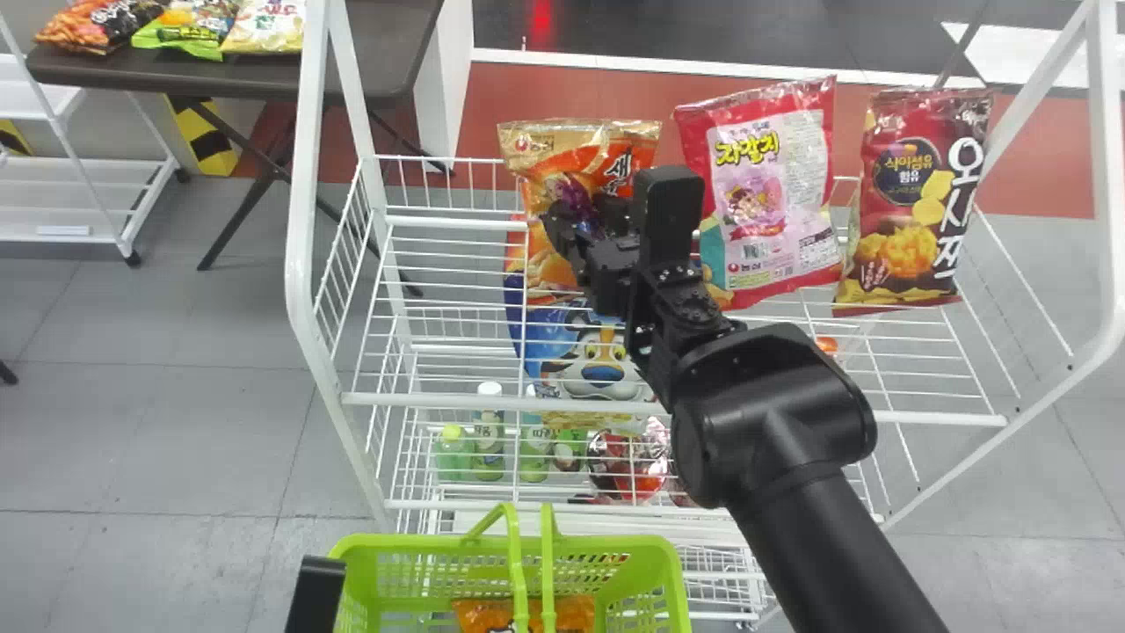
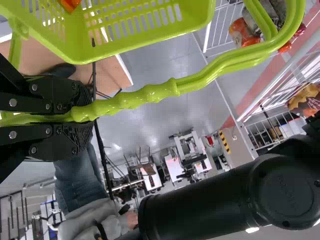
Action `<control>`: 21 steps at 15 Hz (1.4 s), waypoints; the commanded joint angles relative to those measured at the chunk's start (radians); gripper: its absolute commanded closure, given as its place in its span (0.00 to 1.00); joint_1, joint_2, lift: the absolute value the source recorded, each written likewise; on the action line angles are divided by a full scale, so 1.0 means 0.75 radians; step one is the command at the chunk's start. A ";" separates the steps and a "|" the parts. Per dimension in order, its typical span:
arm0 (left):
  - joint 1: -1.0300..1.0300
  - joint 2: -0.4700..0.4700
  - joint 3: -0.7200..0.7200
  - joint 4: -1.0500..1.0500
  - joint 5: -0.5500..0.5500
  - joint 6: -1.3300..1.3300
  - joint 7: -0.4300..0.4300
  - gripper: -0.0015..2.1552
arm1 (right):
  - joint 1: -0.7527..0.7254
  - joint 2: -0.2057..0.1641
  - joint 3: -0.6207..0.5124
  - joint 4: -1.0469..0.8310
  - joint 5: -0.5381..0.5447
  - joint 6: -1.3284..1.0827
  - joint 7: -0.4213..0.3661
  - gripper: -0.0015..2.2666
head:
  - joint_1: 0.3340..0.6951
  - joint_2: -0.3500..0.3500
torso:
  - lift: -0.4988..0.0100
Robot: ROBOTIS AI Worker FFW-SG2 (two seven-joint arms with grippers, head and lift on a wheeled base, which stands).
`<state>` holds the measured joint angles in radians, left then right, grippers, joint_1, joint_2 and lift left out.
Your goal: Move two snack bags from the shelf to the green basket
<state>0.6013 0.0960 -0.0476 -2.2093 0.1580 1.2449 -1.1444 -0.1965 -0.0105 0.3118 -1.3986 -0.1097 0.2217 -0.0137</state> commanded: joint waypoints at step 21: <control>0.014 -0.032 -0.018 -0.053 -0.025 0.016 0.008 0.96 | 0.980 -0.364 -0.516 -1.764 -0.688 1.557 -0.025 0.99 | 1.00 0.13 | 0.95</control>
<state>0.6130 0.0745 -0.0624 -2.2477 0.1396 1.2572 -1.1378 0.4939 -0.2835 -0.0493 -2.6834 -0.6152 1.2687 -0.0360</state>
